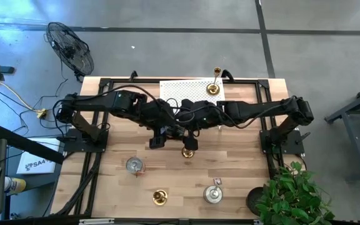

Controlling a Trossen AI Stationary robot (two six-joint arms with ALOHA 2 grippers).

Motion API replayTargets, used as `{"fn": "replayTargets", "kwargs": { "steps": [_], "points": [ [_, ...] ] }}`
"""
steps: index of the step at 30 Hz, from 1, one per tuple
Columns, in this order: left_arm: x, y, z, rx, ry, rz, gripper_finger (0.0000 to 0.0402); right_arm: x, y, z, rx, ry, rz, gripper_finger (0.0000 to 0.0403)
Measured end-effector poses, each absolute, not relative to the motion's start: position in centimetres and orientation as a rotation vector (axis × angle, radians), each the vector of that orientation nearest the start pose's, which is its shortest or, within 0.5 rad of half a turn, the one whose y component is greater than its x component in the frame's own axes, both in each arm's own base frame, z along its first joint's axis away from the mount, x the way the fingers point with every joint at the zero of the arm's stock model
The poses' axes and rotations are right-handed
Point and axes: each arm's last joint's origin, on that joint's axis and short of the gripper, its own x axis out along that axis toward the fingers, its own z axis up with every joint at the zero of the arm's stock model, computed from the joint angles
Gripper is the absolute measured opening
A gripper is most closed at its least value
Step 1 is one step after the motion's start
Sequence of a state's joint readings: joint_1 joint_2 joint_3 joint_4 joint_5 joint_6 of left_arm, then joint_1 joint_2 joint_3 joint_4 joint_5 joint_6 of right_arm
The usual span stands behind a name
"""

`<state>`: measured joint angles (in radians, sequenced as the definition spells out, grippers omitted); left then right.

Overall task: Pick & Place candle stick holders
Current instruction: Put the top silver candle on the shelf aligned with the gold candle holder

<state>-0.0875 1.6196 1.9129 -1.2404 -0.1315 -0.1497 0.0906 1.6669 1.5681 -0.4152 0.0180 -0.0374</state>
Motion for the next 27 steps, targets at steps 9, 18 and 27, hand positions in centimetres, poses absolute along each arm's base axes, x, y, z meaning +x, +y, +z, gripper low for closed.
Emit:
{"fn": "replayTargets", "kwargs": {
  "steps": [9, 18, 27],
  "points": [
    [30.6, -2.5, 41.7, -0.080, 0.944, 0.010, 0.0381, 37.7, 3.4, 35.3, -0.062, 0.522, 0.090, 0.0344],
    [29.6, -2.5, 43.8, -0.095, 0.909, -0.008, 0.0354, 37.7, 3.5, 35.5, -0.064, 0.508, 0.088, 0.0344],
    [26.6, -2.5, 49.6, -0.119, 0.719, -0.030, 0.0359, 37.4, 3.3, 34.3, -0.082, 0.610, 0.032, 0.0344]
  ]
}}
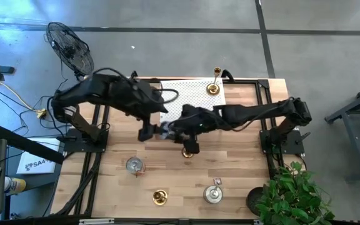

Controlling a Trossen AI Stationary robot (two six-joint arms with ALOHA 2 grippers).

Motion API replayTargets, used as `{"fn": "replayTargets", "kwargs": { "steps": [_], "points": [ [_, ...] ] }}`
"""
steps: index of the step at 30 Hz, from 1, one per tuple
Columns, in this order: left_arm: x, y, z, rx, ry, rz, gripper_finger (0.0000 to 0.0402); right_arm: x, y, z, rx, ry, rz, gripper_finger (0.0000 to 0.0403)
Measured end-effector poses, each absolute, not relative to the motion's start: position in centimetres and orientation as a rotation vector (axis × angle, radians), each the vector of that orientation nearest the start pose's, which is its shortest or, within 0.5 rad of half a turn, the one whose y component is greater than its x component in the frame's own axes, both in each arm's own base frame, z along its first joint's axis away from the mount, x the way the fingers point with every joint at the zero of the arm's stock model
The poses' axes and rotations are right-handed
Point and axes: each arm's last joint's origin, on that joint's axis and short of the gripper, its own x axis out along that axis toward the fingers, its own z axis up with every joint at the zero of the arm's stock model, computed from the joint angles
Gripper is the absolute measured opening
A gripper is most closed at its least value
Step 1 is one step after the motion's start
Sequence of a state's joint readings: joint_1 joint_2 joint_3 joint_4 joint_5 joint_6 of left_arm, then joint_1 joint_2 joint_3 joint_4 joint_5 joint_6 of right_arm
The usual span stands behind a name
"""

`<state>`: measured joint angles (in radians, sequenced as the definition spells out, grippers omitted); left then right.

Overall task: Pick & Place candle stick holders
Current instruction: Put the top silver candle on the shelf aligned with the gold candle holder

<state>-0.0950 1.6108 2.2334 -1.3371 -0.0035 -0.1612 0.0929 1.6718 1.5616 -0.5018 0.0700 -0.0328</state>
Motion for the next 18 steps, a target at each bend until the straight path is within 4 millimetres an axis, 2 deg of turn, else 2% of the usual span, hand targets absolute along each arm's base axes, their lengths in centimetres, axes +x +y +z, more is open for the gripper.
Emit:
{"fn": "replayTargets", "kwargs": {
  "steps": [4, 8, 14, 18],
  "points": [
    [25.1, -2.5, 51.5, -0.121, 0.650, -0.039, 0.0346, 37.2, 3.1, 34.8, -0.097, 0.604, -0.004, 0.0344],
    [23.6, -2.3, 52.3, -0.116, 0.641, -0.020, 0.0345, 36.5, 3.0, 35.1, -0.106, 0.616, -0.032, 0.0344],
    [21.5, -1.8, 52.5, -0.097, 0.668, 0.085, 0.0346, 33.6, 2.5, 36.9, -0.110, 0.662, -0.160, 0.0344],
    [20.6, -1.5, 52.5, -0.091, 0.686, 0.142, 0.0346, 30.6, 2.2, 38.9, -0.087, 0.654, -0.226, 0.0344]
  ]
}}
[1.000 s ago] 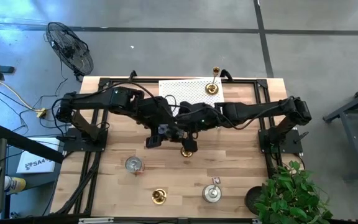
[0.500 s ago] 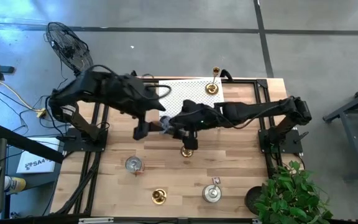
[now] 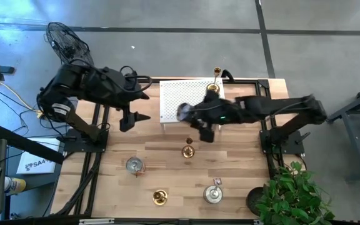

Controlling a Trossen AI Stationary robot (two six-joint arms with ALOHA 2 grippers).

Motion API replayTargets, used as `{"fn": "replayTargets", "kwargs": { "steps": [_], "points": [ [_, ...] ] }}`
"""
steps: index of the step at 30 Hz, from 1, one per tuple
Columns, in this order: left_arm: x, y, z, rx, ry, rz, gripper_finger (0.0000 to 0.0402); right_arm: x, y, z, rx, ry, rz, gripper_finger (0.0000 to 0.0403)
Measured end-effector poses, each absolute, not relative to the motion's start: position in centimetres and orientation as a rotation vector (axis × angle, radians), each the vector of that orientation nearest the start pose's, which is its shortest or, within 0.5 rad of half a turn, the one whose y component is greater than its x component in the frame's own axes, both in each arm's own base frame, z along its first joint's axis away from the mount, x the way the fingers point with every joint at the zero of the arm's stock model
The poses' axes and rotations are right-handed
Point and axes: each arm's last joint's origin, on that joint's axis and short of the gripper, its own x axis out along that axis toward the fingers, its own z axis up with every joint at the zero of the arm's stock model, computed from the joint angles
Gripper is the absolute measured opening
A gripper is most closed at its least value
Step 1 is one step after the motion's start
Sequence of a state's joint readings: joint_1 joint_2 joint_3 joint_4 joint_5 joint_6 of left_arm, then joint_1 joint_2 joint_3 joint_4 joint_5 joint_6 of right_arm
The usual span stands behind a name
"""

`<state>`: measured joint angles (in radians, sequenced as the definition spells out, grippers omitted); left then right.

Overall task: Pick & Place candle stick holders
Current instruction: Put the top silver candle on the shelf aligned with the gold candle holder

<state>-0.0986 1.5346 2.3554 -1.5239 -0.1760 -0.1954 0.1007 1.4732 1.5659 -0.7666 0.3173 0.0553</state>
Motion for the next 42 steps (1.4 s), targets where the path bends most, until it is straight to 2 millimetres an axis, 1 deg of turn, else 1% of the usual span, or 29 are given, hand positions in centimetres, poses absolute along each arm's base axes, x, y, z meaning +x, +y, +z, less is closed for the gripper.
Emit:
{"fn": "replayTargets", "kwargs": {
  "steps": [3, 8, 12, 18, 23, 26, 28, 32, 37, 39, 42],
  "points": [
    [20.4, -1.4, 52.5, -0.088, 0.693, 0.177, 0.0346, 28.2, 1.9, 40.1, -0.063, 0.666, -0.268, 0.0344],
    [20.2, -1.3, 52.3, -0.077, 0.712, 0.199, 0.0346, 24.6, 1.2, 41.8, -0.037, 0.653, -0.386, 0.0344],
    [20.1, -1.3, 52.3, -0.075, 0.722, 0.200, 0.0346, 22.6, 0.8, 42.2, -0.011, 0.667, -0.464, 0.0344],
    [20.1, -1.3, 52.3, -0.075, 0.721, 0.200, 0.0347, 21.6, 1.1, 41.4, 0.007, 0.730, -0.522, 0.0344],
    [20.1, -1.3, 52.3, -0.063, 0.722, 0.196, 0.0347, 20.9, 1.1, 39.1, -0.009, 0.783, -0.516, 0.0343],
    [20.2, -1.3, 52.3, -0.059, 0.723, 0.195, 0.0347, 19.6, 0.9, 38.3, -0.010, 0.772, -0.518, 0.0343],
    [20.2, -1.3, 52.3, -0.059, 0.723, 0.195, 0.0347, 18.5, 0.8, 38.5, -0.011, 0.733, -0.508, 0.0343],
    [20.2, -1.3, 52.3, -0.060, 0.722, 0.195, 0.0347, 15.4, 0.4, 39.8, -0.014, 0.653, -0.483, 0.0343],
    [20.1, -1.2, 52.3, -0.064, 0.712, 0.248, 0.0347, 10.3, -0.3, 41.6, -0.016, 0.511, -0.472, 0.0343],
    [20.1, -1.1, 52.3, -0.058, 0.706, 0.280, 0.0347, 8.3, -0.5, 41.7, -0.009, 0.460, -0.463, 0.0343],
    [20.1, -1.0, 52.3, -0.062, 0.695, 0.328, 0.0347, 5.7, -0.8, 40.7, 0.005, 0.408, -0.447, 0.0343]
  ]
}}
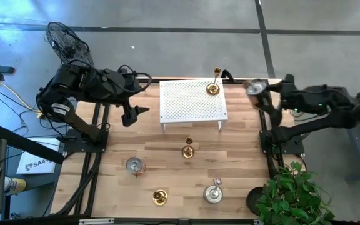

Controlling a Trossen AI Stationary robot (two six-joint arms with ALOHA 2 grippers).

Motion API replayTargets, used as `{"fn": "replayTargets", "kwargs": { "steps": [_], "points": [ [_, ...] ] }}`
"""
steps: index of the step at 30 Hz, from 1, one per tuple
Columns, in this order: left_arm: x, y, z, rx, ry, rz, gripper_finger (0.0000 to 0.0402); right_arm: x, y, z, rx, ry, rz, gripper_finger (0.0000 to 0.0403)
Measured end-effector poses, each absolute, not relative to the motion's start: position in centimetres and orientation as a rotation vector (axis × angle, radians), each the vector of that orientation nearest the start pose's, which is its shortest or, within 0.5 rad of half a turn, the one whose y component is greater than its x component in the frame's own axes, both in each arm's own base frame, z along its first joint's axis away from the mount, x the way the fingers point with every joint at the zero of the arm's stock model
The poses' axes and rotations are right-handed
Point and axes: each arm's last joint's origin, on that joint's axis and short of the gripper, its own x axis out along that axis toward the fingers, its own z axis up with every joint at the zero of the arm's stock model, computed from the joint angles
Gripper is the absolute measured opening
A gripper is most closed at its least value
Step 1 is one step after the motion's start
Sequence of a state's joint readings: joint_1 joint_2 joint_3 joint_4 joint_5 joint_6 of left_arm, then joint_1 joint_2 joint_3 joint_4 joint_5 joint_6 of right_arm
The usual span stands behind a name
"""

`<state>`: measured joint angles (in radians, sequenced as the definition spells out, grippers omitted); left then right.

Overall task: Pick & Place candle stick holders
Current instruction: Put the top silver candle on the shelf aligned with the gold candle holder

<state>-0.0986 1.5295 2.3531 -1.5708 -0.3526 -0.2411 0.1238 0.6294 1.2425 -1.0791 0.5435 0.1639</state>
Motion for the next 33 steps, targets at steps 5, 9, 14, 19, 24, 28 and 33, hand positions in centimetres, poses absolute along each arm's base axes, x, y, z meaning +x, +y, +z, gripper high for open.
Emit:
{"fn": "replayTargets", "kwargs": {
  "steps": [5, 9, 14, 19, 24, 28, 33],
  "points": [
    [20.1, -0.9, 52.4, -0.051, 0.683, 0.365, 0.0347, 4.1, -0.8, 37.5, 0.033, 0.262, -0.366, 0.0343],
    [20.2, -0.8, 52.4, -0.048, 0.673, 0.379, 0.0347, 5.3, -0.5, 34.9, 0.021, 0.135, -0.278, 0.0343],
    [20.4, -0.9, 52.5, -0.048, 0.660, 0.381, 0.0347, 8.2, 0.0, 31.2, -0.077, 0.064, -0.225, 0.0343],
    [21.0, -0.9, 52.2, -0.046, 0.678, 0.372, 0.0347, 9.9, 0.1, 28.3, -0.170, 0.007, -0.284, 0.0343],
    [21.9, -1.1, 51.8, -0.050, 0.703, 0.349, 0.0347, 10.6, -0.1, 26.7, -0.181, -0.029, -0.323, 0.0343],
    [22.4, -1.2, 51.5, -0.046, 0.718, 0.348, 0.0347, 11.0, -0.5, 25.7, -0.158, -0.062, -0.309, 0.0343],
    [22.7, -1.2, 51.4, -0.027, 0.724, 0.342, 0.0347, 11.6, -1.2, 24.2, -0.097, -0.109, -0.309, 0.0343]
  ]
}}
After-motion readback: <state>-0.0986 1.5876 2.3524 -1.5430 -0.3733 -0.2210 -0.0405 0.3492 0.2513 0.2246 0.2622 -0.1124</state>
